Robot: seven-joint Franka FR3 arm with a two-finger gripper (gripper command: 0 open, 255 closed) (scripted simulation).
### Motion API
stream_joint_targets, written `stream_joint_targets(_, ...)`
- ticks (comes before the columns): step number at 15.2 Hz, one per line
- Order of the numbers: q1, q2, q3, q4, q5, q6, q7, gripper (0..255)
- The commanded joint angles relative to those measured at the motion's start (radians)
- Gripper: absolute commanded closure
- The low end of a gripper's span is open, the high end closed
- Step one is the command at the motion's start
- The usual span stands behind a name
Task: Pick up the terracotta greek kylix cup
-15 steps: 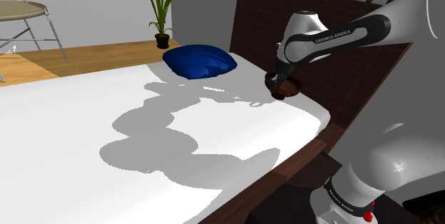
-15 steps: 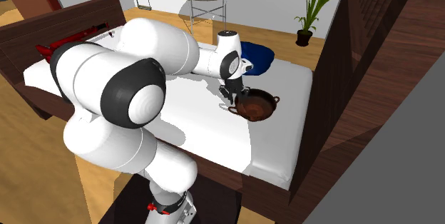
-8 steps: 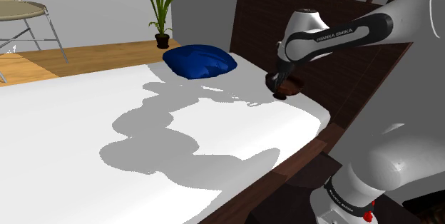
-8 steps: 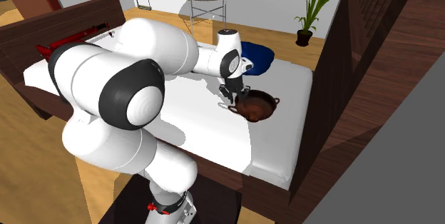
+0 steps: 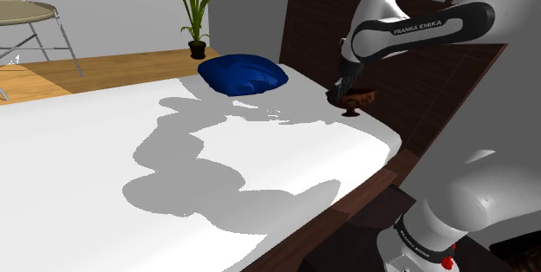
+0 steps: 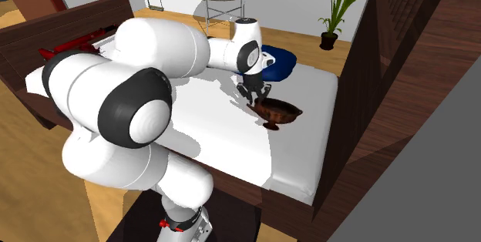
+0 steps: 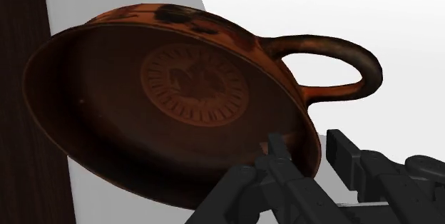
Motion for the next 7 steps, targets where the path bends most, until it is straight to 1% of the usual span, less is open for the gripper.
stream_joint_targets(1,0.001,-0.008,0.001,0.019,0.002,-0.026,-0.003,255)
stream_joint_targets(5,0.002,-0.022,0.003,0.061,0.006,-0.082,-0.008,255)
stream_joint_targets(7,0.002,-0.023,0.003,0.063,0.006,-0.085,-0.008,255)
